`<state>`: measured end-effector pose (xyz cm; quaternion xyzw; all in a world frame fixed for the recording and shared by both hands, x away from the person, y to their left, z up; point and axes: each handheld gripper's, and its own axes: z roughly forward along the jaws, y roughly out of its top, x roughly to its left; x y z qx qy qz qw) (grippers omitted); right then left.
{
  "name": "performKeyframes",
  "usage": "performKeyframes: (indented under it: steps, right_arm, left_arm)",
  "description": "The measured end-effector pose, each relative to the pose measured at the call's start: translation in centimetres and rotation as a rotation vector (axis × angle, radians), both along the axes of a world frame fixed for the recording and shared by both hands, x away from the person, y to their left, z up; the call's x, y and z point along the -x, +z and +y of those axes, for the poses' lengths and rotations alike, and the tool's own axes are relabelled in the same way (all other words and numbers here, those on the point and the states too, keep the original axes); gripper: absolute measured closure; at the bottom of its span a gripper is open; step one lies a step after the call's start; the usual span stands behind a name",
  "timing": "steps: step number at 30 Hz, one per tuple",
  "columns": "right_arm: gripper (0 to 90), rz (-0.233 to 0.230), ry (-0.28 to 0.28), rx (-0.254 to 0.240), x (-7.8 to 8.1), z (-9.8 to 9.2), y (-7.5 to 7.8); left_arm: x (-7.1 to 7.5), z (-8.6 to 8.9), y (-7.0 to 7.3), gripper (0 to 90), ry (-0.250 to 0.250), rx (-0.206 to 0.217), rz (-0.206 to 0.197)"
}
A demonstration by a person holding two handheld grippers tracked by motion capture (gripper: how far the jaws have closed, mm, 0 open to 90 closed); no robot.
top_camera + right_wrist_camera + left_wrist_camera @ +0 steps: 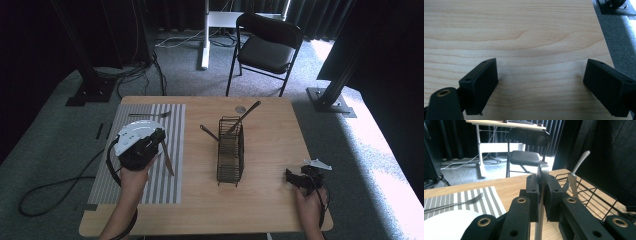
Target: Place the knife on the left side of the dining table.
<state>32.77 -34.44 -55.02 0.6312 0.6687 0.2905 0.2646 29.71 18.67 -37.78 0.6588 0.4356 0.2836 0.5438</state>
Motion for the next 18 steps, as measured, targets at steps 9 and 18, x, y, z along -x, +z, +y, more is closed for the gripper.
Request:
performKeyframes:
  steps: [9, 18]
  right_arm:
    - [11.8, 0.000, 0.000, 0.000, 0.0, 0.0, 0.0]
    - [11.8, 0.000, 0.000, 0.000, 0.0, 0.0, 0.0]
  left_arm:
    - [-0.8, -0.7, -1.5, 83.4, 0.009, 0.019, 0.021]
    - [-1.6, -1.3, -2.7, 83.4, 0.022, 0.022, 0.040]
